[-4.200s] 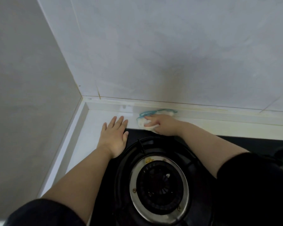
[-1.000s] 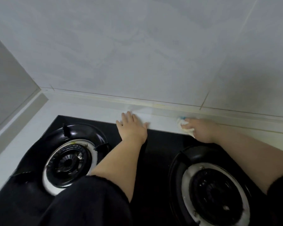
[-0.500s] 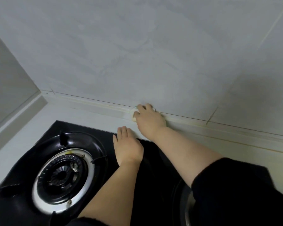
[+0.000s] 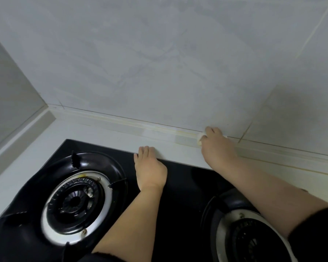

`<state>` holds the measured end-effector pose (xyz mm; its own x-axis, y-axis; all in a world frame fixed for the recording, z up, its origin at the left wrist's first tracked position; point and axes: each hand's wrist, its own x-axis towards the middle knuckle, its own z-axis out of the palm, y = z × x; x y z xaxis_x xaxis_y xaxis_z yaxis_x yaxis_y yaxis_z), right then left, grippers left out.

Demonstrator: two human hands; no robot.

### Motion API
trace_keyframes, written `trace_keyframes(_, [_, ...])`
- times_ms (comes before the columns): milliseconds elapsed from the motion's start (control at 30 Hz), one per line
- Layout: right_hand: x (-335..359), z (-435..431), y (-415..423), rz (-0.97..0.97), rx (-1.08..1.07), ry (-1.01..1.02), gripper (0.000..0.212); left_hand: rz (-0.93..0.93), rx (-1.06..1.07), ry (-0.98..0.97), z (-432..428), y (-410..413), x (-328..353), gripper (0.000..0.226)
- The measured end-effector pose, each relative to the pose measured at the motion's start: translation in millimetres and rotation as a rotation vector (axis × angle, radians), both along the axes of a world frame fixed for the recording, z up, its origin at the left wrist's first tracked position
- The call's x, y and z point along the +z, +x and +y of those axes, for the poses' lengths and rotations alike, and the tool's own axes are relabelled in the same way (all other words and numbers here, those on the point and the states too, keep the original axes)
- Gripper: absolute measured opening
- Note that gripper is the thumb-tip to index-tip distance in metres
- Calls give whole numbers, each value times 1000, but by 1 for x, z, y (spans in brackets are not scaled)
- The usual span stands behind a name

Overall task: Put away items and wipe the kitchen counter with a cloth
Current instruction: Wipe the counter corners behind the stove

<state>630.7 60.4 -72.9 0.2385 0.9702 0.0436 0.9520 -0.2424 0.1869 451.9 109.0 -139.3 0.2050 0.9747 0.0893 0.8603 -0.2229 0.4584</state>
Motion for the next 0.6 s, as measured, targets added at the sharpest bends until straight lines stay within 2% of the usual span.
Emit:
trace_keyframes(133, [2,24,-27,7,218,26,38,10,9,11,1,-1,-2,48])
trace_keyframes(200, [3,36,-40,32,222,19,37,60,-6,38,2,0,-3,40])
trace_keyframes(300, [1,28,-23,141,250,35,36,123,-39,27,1,1,-1,44])
trace_keyframes(367, [1,3,11,247,209,49,36,186,-95,-12,0,2,0,49])
trace_keyframes(433, [1,-29,49,270,120,96,33,259,-156,-55,-2,2,2,56])
trace_keyframes(500, [6,-57,78,306,-57,103,29,307,-189,-80,-3,4,2,60])
trace_keyframes(533, [9,-63,84,346,-131,95,28,318,-188,-83,-3,4,2,61])
trace_keyframes(600, [17,-57,75,434,-129,110,29,329,-183,-87,-3,5,2,60])
